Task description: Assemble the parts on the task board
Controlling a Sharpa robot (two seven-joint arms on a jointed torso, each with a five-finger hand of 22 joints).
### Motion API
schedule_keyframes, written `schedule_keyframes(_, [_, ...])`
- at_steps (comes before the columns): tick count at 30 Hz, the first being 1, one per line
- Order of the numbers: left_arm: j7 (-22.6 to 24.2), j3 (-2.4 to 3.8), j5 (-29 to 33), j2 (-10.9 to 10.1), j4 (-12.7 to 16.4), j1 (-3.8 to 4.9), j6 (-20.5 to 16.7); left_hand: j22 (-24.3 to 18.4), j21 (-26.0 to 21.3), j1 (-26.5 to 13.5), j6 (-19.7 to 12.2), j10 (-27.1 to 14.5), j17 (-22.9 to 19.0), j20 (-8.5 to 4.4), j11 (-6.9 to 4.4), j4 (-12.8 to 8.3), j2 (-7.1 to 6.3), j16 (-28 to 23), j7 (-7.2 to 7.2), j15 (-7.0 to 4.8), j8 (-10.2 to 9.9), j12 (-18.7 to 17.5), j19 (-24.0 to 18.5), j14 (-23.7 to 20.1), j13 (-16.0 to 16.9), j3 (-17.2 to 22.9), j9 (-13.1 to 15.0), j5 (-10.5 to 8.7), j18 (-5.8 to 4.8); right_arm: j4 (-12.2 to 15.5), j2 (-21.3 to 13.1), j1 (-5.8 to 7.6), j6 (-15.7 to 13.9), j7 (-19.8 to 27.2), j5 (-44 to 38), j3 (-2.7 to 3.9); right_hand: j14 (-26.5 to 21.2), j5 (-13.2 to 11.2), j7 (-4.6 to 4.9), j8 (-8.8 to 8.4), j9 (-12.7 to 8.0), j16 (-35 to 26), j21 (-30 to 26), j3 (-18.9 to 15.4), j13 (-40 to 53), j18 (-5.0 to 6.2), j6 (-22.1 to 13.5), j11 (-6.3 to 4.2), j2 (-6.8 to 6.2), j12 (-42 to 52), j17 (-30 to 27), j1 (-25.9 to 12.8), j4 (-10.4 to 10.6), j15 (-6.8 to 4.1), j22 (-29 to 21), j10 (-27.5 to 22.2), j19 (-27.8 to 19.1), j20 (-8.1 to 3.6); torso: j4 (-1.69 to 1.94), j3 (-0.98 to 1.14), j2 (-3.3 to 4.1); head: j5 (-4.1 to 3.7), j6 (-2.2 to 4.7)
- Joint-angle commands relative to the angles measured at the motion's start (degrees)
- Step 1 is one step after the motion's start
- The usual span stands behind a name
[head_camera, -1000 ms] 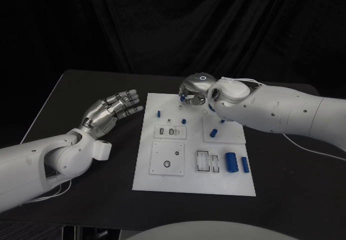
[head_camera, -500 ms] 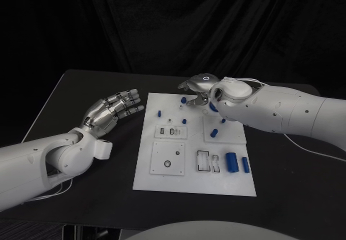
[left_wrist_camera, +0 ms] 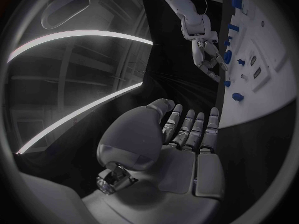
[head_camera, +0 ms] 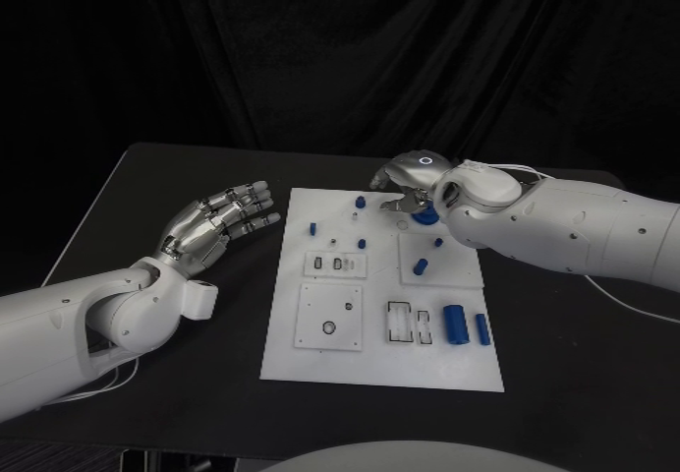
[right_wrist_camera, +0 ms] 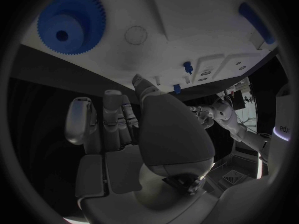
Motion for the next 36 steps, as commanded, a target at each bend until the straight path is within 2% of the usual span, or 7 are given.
schedule_keyframes(1, [10.9,0.05,0.2,-0.2,0.2,0.11,0.8,0.1,0.3,-0.6,0.2,0.1,0.1,-0.11,0.43,0.0,-0.03,0.3,0.25,0.51,0.2,0.2,0.4,0.0,0.0,0.5,0.0,0.23,-0.37,3.2,-3.1,0.76,-1.6,-0.8,0.6,0.03,0.0,1.4,0.2,0.51,0.1,0.0,-0.4,0.4,0.7,0.64,1.4,0.0,0.78,2.0,-0.2,0.3,-0.4,0.15,0.0,2.9,0.1,0.11,-0.17,0.03,-0.14,0.32,0.12])
schedule_keyframes(7, [10.8,0.05,0.2,-0.7,0.3,0.11,0.6,0.1,0.3,-0.6,0.2,0.1,0.1,-0.11,0.43,0.0,-0.03,0.3,0.25,0.51,0.2,0.2,0.4,0.0,0.0,0.5,0.0,0.23,-0.37,9.0,-9.8,1.94,1.0,-2.2,3.0,-0.05,-1.2,2.4,0.4,0.72,0.1,-1.6,-1.5,1.0,5.8,1.08,3.4,-2.8,-0.02,12.7,-2.3,0.8,-0.7,-0.8,-1.0,13.8,-0.9,-0.3,-0.32,-0.01,-0.13,0.61,0.17])
schedule_keyframes(11, [10.7,0.04,0.2,-0.7,0.4,0.11,0.7,0.1,0.4,-0.7,0.3,0.1,0.1,-0.11,0.46,0.0,-0.01,0.4,0.28,0.54,0.2,0.3,0.5,0.0,0.0,0.6,0.1,0.22,-0.4,10.7,-13.0,2.22,3.7,-3.0,3.7,-0.3,-2.7,2.3,-0.4,-0.88,-0.8,-7.1,-5.9,2.6,23.0,1.8,4.5,-4.1,-0.37,36.1,-7.4,0.1,0.7,-1.69,-4.2,3.9,-3.2,-1.5,-0.37,0.01,-0.18,0.5,0.21])
schedule_keyframes(17, [10.6,0.04,0.2,-0.5,0.2,0.11,1.0,0.1,0.4,-0.7,0.4,0.2,0.1,-0.11,0.5,0.1,0.01,0.4,0.32,0.58,0.2,0.4,0.5,0.1,0.1,0.7,0.1,0.2,-0.45,11.5,-15.5,2.28,6.7,-4.3,4.1,-0.69,7.6,0.5,-0.83,-1.83,-0.9,16.7,0.8,1.2,55.7,-0.11,4.5,-4.62,-0.76,66.7,28.9,-2.8,2.9,-1.9,4.3,15.8,2.1,-1.72,-0.42,-0.05,-0.15,0.15,0.41])
schedule_keyframes(19, [10.6,0.04,0.2,-0.4,0.0,0.1,1.0,0.1,0.4,-0.7,0.4,0.2,0.1,-0.11,0.5,0.1,0.01,0.4,0.32,0.58,0.2,0.4,0.5,0.1,0.1,0.7,0.1,0.2,-0.45,11.4,-15.8,2.26,7.3,-4.7,4.1,-0.77,11.7,0.4,-0.63,-1.84,-0.7,22.7,2.7,0.1,71.2,-0.58,4.8,-4.25,-0.17,75.6,39.6,-4.3,3.6,-1.53,6.8,28.6,3.3,-1.39,-0.53,-0.07,-0.22,0.11,0.37])
schedule_keyframes(26, [10.5,0.05,0.2,-0.2,-0.3,0.09,1.3,0.1,0.4,-0.7,0.3,0.2,0.1,-0.11,0.53,0.1,0.07,0.4,0.35,0.62,0.2,0.4,0.5,0.1,0.1,0.9,0.1,0.2,-0.49,10.5,-15.4,2.19,8.5,-6.0,4.2,-0.88,15.6,0.7,-0.56,-2.37,-1.0,26.3,6.1,-1.3,83.4,-1.65,4.4,-4.5,0.37,79.9,46.8,-5.9,3.9,-1.58,10.8,40.9,6.5,-1.4,-0.26,-0.04,-0.16,-0.1,0.53])
schedule_keyframes(36, [10.4,0.05,0.2,-0.1,-0.4,0.08,1.4,0.1,0.4,-0.8,0.3,0.2,0.1,-0.11,0.54,0.1,0.08,0.5,0.36,0.63,0.2,0.4,0.5,0.1,0.1,1.0,0.1,0.2,-0.51,9.2,-14.3,1.94,7.3,-6.5,4.2,-0.89,15.6,1.9,-1.94,-2.59,-1.3,26.3,5.5,-2.1,84.0,-1.45,3.0,-5.8,0.77,80.1,46.8,-6.9,3.6,-2.66,10.6,41.6,6.1,-2.22,-0.35,-0.04,-0.17,0.02,0.4])
